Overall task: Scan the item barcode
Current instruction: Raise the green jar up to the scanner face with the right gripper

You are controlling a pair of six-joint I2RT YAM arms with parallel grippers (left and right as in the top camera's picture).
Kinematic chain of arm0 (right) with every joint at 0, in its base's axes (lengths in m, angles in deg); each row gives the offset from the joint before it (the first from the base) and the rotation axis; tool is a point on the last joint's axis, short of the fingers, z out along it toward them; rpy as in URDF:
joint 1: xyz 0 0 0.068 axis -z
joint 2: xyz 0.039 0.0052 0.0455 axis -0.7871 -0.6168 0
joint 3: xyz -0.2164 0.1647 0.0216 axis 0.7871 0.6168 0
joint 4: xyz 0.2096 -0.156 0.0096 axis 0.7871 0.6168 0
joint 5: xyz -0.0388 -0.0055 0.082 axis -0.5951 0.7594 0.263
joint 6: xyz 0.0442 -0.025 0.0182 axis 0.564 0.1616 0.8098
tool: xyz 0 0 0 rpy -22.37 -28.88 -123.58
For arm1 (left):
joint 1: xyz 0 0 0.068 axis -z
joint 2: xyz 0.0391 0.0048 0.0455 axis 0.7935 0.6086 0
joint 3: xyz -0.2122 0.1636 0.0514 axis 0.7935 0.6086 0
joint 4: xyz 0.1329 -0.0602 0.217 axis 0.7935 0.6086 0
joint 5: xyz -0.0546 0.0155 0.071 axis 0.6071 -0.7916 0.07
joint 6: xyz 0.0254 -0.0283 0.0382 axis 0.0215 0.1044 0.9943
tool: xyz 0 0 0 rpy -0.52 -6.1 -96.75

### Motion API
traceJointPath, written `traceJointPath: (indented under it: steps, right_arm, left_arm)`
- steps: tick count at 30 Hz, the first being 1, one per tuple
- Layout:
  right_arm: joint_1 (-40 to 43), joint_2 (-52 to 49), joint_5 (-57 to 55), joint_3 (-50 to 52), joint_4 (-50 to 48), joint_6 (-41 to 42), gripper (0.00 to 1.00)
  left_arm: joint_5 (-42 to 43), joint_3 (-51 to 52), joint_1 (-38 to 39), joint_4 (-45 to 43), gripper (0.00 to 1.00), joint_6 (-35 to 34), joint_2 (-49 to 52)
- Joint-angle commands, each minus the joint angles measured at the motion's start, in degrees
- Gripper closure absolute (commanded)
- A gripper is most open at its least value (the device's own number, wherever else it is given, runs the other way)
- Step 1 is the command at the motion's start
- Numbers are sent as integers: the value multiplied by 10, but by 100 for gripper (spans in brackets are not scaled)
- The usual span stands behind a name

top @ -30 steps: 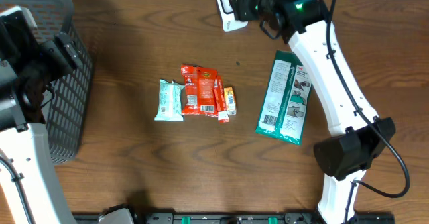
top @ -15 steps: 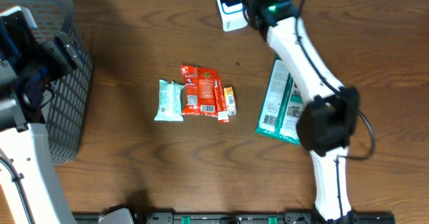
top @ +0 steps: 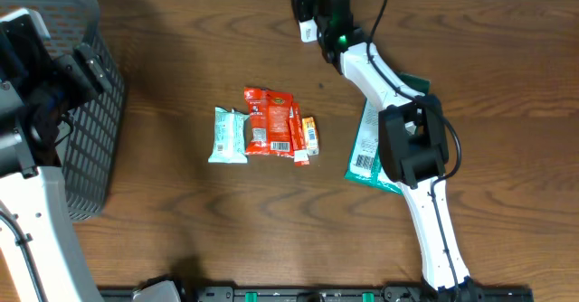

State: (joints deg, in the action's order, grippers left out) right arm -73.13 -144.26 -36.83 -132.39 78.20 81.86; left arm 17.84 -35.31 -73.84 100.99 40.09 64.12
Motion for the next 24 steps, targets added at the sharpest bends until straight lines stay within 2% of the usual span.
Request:
traceJointPath:
  steps: [1,18,24]
  right_arm:
    - [10,13,9,-11,-11,-8,99]
    - [19,13,27,-12,-22,-7,99]
    - [27,33,43,-12,-24,33,99]
  left_arm:
    - [3,-7,-1,2,13,8,3]
    - [3,-7,-1,2,13,8,3]
    - [3,-7,-1,1,13,8,3]
